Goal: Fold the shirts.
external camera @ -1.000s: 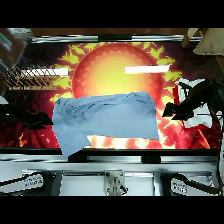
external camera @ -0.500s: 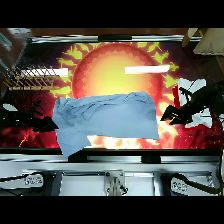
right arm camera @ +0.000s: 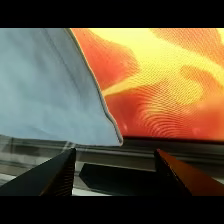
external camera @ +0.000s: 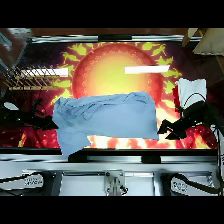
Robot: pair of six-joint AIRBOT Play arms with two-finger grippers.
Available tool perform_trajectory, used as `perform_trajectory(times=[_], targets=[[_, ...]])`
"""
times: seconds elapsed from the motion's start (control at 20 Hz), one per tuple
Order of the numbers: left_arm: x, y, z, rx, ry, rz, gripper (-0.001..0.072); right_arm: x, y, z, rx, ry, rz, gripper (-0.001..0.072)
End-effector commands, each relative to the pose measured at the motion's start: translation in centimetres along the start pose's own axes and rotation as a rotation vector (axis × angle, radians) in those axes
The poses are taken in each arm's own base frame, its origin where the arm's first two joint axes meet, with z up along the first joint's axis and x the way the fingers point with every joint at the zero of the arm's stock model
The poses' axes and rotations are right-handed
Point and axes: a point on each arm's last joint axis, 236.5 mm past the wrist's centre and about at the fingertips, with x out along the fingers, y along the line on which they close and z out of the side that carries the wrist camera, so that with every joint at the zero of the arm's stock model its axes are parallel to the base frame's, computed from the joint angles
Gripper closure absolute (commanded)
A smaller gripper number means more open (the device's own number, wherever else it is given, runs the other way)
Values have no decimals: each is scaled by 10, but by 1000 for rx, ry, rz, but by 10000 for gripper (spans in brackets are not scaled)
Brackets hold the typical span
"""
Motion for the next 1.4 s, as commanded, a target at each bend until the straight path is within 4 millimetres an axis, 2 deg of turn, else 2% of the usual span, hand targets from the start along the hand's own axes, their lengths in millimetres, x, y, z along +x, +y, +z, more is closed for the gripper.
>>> perform_trajectory(times=[0.0, 0.1, 0.2, 0.25, 0.3, 0.35, 0.45, 0.55, 0.6, 0.65, 0.7, 0.75, 0.8, 0.85, 0.9, 0.95, 1.0, 1.05, 1.1, 1.15, 1.25, 1.35], targets=[[-11, -8, 2, 27, -26, 1, 676, 26, 3, -1, 11, -20, -5, 123], [-17, -12, 4, 41, -48, 9, 676, 30, 10, 10, 22, -69, -15, 124], [-23, -16, 6, 51, -70, 9, 675, 34, 32, 25, 9, -140, 25, 138], [-27, -22, 9, 58, -91, -3, 676, 36, 41, 30, 0, -166, 34, 267], [-32, -29, 13, 74, -115, -16, 676, 36, 49, 34, 1, -182, 41, 494], [-40, -36, 19, 89, -149, -20, 676, 33, 59, 35, -17, -189, 53, 621], [-73, -53, 40, 150, -249, 1, 677, 7, 84, 45, -154, -242, 57, 626], [-131, -83, 64, 242, -401, 45, 678, -57, 122, 61, -307, -407, 74, 627], [-176, -110, 78, 311, -528, 71, 677, -103, 145, 66, -389, -532, 89, 627], [-231, -146, 86, 399, -691, 96, 677, -169, 174, 63, -502, -710, 98, 627], [-292, -190, 86, 486, -878, 108, 677, -232, 198, 50, -601, -885, 97, 627], [-363, -242, 72, 580, -1106, 115, 677, -301, 220, 27, -685, -1086, 92, 627], [-428, -287, 46, 657, -1324, 132, 677, -377, 238, -11, -747, -1322, 92, 627], [-491, -329, 5, 727, -1548, 152, 677, -440, 249, -55, -784, -1537, 101, 627], [-536, -360, -40, 762, -1726, 148, 676, -497, 255, -108, -808, -1749, 123, 627], [-567, -386, -88, 790, -1870, 122, 676, -538, 254, -161, -824, -1922, 145, 627], [-579, -403, -125, 814, -1942, 95, 676, -561, 250, -202, -829, -2034, 162, 627], [-580, -414, -156, 834, -1977, 69, 676, -572, 245, -233, -832, -2091, 175, 627], [-573, -422, -178, 862, -1977, 66, 676, -574, 239, -257, -829, -2114, 184, 627], [-563, -427, -194, 891, -1961, 82, 676, -570, 234, -272, -833, -2116, 179, 627], [-554, -429, -217, 858, -1948, 41, 677, -556, 219, -281, -822, -2077, 103, 627], [-554, -425, -229, 826, -1963, 48, 677, -542, 200, -273, -784, -2014, 3, 627]])
